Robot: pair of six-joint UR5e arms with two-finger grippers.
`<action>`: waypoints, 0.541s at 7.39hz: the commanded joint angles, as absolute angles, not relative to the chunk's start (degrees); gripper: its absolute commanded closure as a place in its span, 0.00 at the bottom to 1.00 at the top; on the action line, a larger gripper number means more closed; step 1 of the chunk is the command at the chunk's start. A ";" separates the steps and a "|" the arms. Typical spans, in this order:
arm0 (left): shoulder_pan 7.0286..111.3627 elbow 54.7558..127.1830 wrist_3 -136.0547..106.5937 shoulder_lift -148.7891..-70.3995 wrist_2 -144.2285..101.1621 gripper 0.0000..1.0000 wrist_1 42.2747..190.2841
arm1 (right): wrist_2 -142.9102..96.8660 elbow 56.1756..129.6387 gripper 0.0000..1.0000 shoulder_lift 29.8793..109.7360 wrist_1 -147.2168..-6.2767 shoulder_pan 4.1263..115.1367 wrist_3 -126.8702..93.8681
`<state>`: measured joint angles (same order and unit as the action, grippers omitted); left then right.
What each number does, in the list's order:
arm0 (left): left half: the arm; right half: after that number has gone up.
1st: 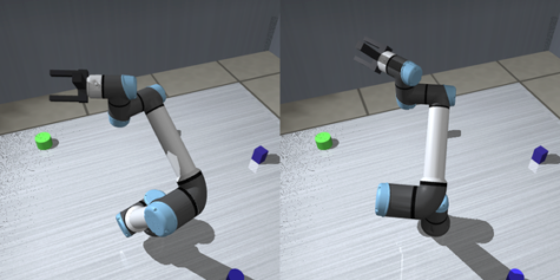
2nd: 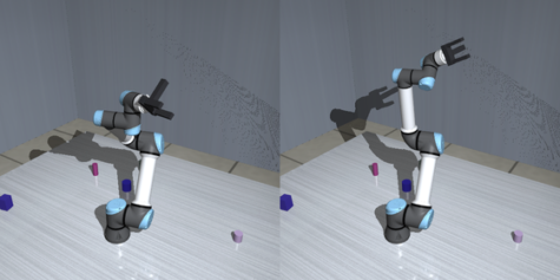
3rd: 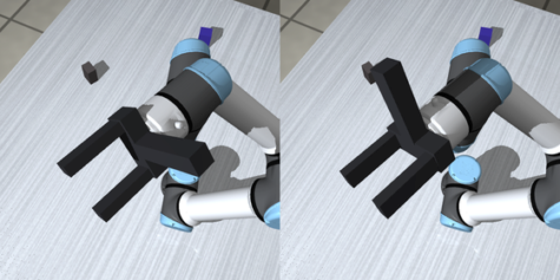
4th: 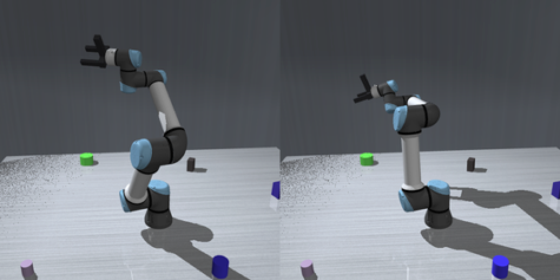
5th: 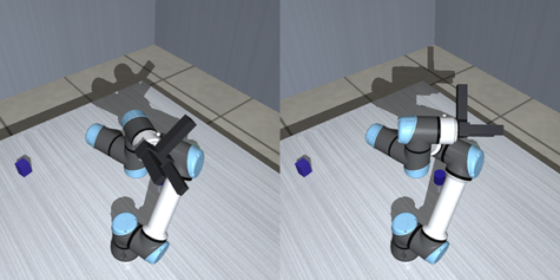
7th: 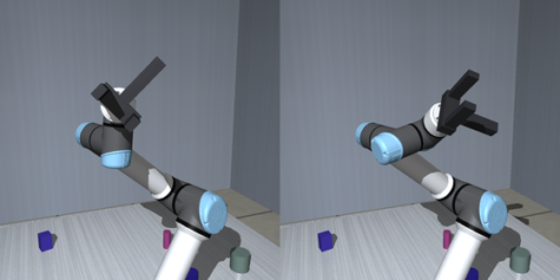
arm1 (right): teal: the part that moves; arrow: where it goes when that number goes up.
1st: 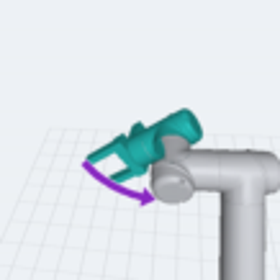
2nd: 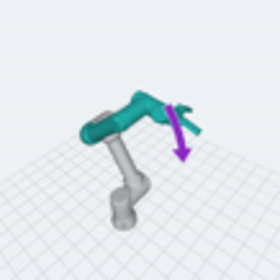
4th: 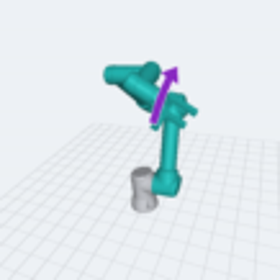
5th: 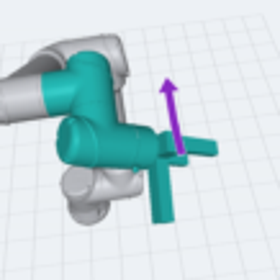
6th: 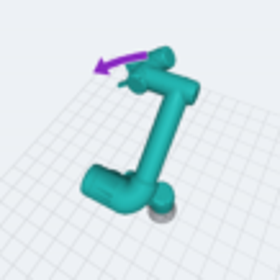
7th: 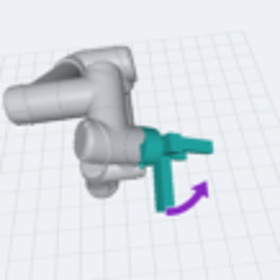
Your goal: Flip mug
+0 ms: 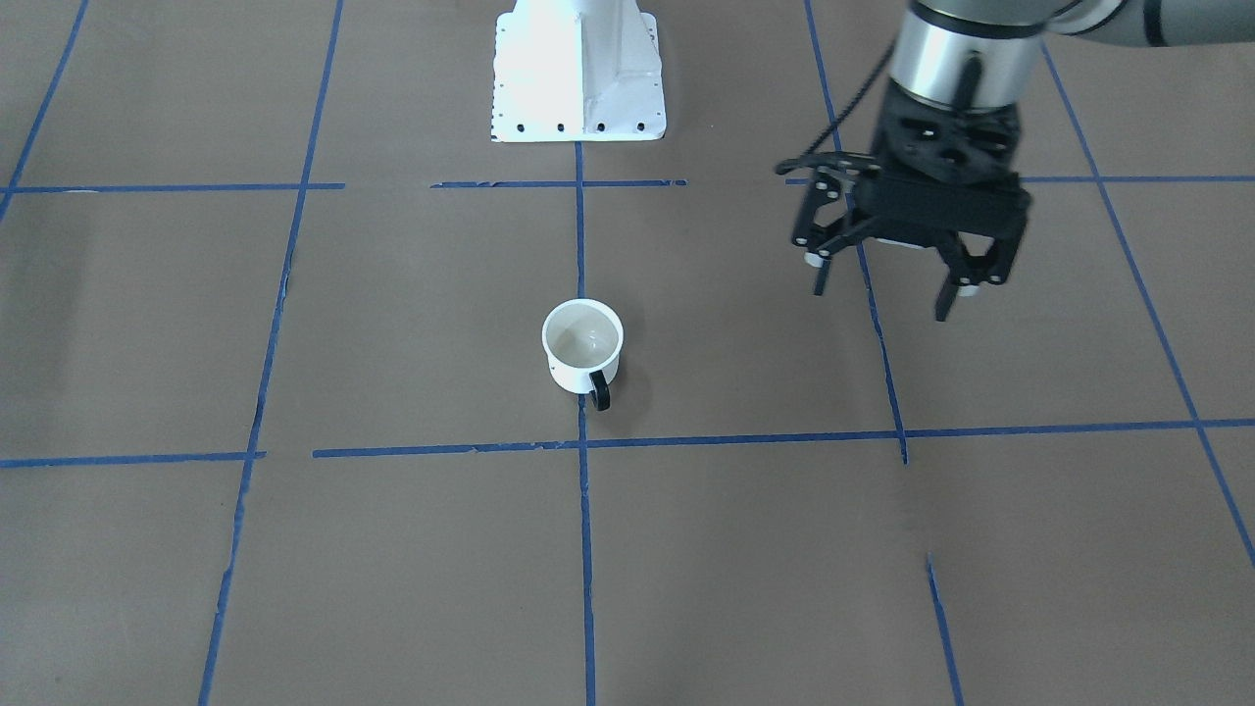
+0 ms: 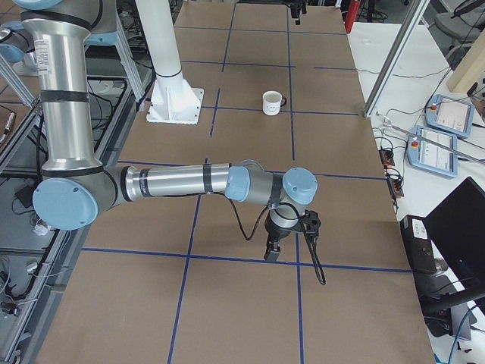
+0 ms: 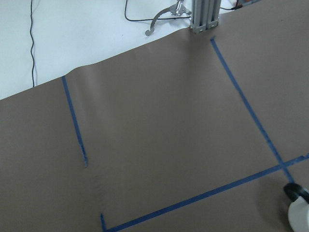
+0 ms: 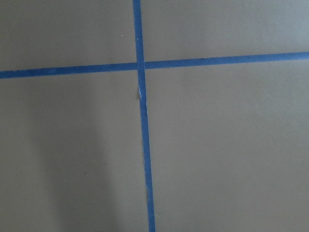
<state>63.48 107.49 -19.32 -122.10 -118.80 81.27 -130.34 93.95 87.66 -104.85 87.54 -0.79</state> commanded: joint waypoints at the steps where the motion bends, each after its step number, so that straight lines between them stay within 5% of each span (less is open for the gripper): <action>1: 72.21 100.76 -7.34 -109.47 -122.08 0.00 91.55 | -130.34 93.96 0.00 87.63 -104.85 87.54 -0.79; 4: 90.39 87.24 7.37 -103.89 -122.08 0.00 92.02 | -130.34 93.96 0.00 87.63 -104.85 87.54 -0.79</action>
